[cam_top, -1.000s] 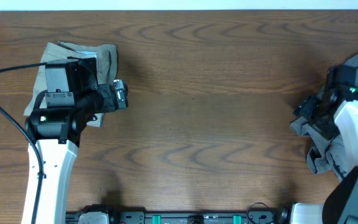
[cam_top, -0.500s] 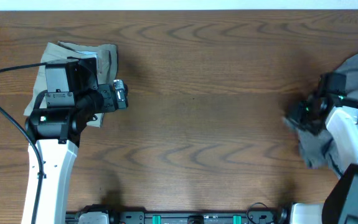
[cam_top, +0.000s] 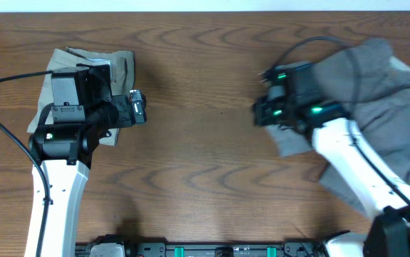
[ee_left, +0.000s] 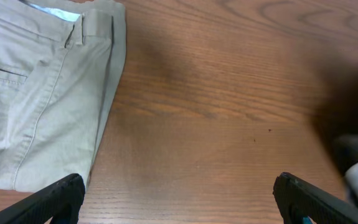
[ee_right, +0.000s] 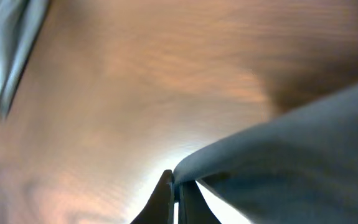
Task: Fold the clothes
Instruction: 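Lift and drag the grey shorts leftward to the table center with right gripper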
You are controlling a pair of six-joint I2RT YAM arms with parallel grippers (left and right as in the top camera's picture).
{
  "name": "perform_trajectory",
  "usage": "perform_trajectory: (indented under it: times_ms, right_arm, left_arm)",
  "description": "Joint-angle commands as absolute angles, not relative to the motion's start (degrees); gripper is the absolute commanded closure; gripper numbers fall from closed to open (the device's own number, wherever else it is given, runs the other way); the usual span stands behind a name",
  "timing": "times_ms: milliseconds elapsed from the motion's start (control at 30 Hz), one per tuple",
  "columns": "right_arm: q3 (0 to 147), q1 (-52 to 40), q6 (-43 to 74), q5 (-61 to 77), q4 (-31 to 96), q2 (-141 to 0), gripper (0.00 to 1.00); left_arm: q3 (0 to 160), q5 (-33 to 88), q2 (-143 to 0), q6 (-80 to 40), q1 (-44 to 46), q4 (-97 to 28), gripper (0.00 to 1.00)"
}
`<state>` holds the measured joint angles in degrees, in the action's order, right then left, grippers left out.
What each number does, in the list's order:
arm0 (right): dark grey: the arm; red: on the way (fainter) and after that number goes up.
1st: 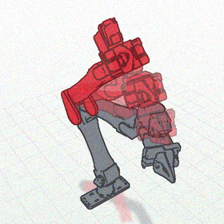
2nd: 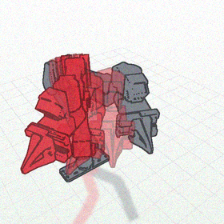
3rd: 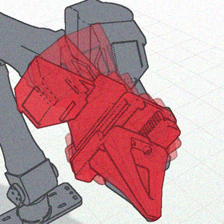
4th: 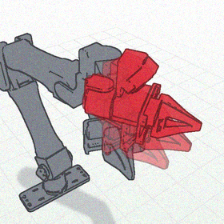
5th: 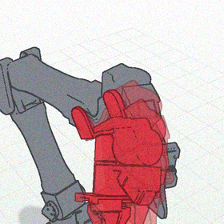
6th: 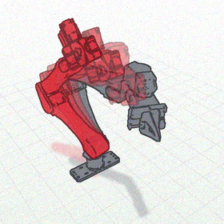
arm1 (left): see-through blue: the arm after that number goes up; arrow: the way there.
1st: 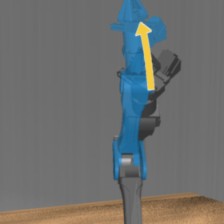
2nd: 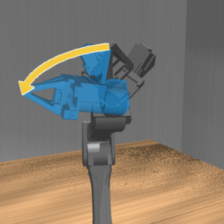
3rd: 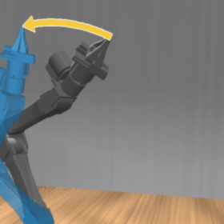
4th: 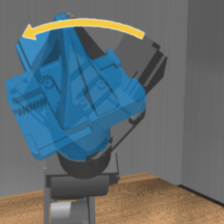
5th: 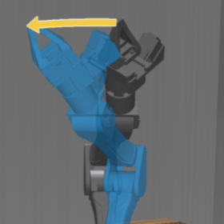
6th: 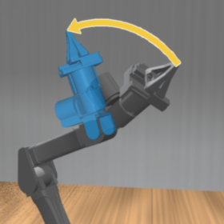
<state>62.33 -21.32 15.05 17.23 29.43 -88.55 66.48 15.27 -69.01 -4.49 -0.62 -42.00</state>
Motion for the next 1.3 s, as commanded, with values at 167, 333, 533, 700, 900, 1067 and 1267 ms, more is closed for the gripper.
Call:
perform_trajectory:
  times_ms: [167, 333, 533, 700, 900, 1067, 1267]
  right_arm:
    - [63.1, -37.7, -2.4, 25.0, 29.5, -89.5, 0.99]
    - [63.1, -34.8, -0.6, 15.0, 29.5, -84.3, 0.87]
    - [63.2, -19.5, 15.8, 6.6, 26.9, -79.4, 0.33]
    - [63.2, -5.1, 26.1, 8.5, 23.1, -84.3, 0.34]
    - [63.2, 2.9, 30.7, 8.2, 6.9, -98.4, 0.28]
    - [63.3, 6.1, 42.8, 8.3, -3.0, -108.1, 0.28]
    - [64.9, 4.8, 53.4, 5.5, -9.7, -116.7, 0.27]
  left_arm:
    - [67.6, 15.8, -68.8, -4.6, -0.4, -41.5, 0.02]
    - [67.6, 15.8, -68.8, -4.6, -0.4, -40.5, 0.02]
    - [67.6, 16.1, -68.8, -4.9, -0.4, -40.2, 0.02]
    - [67.6, 16.1, -68.8, -4.8, -0.4, -40.2, 0.02]
    - [67.6, 16.0, -69.0, -4.8, -0.4, -40.0, 0.02]
    - [67.6, 16.2, -69.0, -4.8, -0.4, -40.2, 0.02]
    - [67.6, 16.5, -69.0, -4.8, -0.4, -39.9, 0.02]
